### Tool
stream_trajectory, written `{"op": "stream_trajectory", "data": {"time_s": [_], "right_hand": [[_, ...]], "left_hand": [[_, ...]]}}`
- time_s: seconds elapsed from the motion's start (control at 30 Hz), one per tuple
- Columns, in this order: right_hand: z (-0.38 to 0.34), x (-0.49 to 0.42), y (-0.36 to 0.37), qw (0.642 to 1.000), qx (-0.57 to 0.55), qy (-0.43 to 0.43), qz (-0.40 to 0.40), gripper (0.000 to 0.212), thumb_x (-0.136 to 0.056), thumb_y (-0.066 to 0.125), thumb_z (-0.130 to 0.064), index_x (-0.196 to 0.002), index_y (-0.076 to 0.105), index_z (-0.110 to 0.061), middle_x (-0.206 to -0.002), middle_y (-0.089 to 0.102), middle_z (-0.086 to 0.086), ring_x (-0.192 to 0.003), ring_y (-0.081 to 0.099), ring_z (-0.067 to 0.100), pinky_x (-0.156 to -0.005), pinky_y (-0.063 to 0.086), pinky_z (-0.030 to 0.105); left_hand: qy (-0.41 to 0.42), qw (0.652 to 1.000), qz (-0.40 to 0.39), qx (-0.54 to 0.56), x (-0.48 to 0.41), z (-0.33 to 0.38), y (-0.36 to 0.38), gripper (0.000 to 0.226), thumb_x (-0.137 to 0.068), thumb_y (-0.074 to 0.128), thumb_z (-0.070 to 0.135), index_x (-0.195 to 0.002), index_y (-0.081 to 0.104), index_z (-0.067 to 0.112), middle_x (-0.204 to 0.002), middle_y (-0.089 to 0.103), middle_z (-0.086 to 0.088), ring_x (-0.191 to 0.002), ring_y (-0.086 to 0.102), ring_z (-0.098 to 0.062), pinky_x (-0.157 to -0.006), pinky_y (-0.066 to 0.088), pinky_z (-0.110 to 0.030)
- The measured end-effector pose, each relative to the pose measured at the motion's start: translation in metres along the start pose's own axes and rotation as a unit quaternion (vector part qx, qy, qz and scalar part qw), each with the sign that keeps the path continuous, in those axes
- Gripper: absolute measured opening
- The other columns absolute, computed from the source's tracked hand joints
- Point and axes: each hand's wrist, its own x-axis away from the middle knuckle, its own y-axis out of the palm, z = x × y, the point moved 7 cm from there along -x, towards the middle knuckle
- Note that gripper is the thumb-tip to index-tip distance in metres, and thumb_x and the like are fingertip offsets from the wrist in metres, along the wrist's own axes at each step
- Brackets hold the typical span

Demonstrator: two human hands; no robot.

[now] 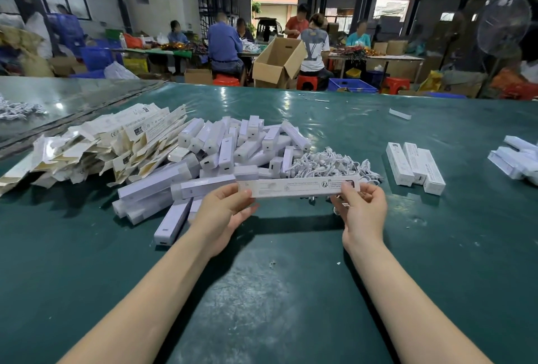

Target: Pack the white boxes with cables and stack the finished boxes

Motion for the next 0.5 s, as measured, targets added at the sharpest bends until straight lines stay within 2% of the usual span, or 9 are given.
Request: {"op": "stream_trajectory", "data": {"time_s": [0.1, 0.17, 0.27, 0.4, 0.5], "right_hand": [[0.005, 0.005, 0.003, 0.998, -0.049, 0.027, 0.001, 0.023, -0.089, 0.058, -0.008, -0.079, 0.039, -0.015, -0.089, 0.049, 0.008, -0.068, 0.051, 0.014, -0.060, 0.057, 0.027], [0.006, 0.006, -0.001, 0.996, -0.067, 0.044, 0.026, 0.026, -0.088, 0.062, -0.018, -0.078, 0.038, -0.014, -0.079, 0.051, 0.006, -0.065, 0.051, 0.016, -0.055, 0.057, 0.030], [0.004, 0.003, -0.014, 0.993, -0.056, 0.053, 0.085, 0.033, -0.084, 0.067, -0.026, -0.076, 0.037, -0.015, -0.079, 0.050, 0.003, -0.072, 0.054, 0.014, -0.052, 0.052, 0.030], [0.003, -0.001, -0.020, 0.991, -0.044, 0.064, 0.109, 0.030, -0.082, 0.068, -0.016, -0.076, 0.039, -0.016, -0.081, 0.053, 0.001, -0.070, 0.054, 0.012, -0.049, 0.050, 0.028], [0.005, -0.002, -0.021, 0.990, -0.041, 0.079, 0.109, 0.026, -0.082, 0.063, -0.008, -0.076, 0.040, -0.017, -0.085, 0.051, 0.002, -0.072, 0.053, 0.015, -0.050, 0.049, 0.027]], "left_hand": [[0.056, 0.998, -0.016, -0.002, 0.004, 0.005, 0.007, 0.015, -0.088, 0.049, -0.006, -0.087, 0.063, 0.000, -0.077, 0.072, -0.004, -0.073, 0.069, -0.010, -0.073, 0.056, -0.019], [0.108, 0.991, -0.013, -0.084, 0.006, 0.012, 0.008, 0.014, -0.085, 0.055, -0.005, -0.084, 0.066, 0.005, -0.076, 0.072, 0.001, -0.073, 0.067, -0.007, -0.077, 0.055, -0.019], [0.154, 0.968, -0.044, -0.194, 0.012, 0.016, 0.016, 0.019, -0.080, 0.062, -0.006, -0.077, 0.067, 0.012, -0.069, 0.070, 0.009, -0.068, 0.062, -0.001, -0.075, 0.050, -0.015], [0.135, 0.957, -0.136, -0.217, 0.019, 0.014, 0.029, 0.033, -0.081, 0.060, -0.005, -0.071, 0.074, 0.023, -0.073, 0.070, 0.013, -0.072, 0.062, 0.002, -0.075, 0.047, -0.010], [0.129, 0.950, -0.168, -0.230, 0.022, 0.017, 0.031, 0.025, -0.077, 0.067, 0.007, -0.073, 0.074, 0.031, -0.077, 0.067, 0.013, -0.076, 0.057, -0.004, -0.078, 0.044, -0.014]]}}
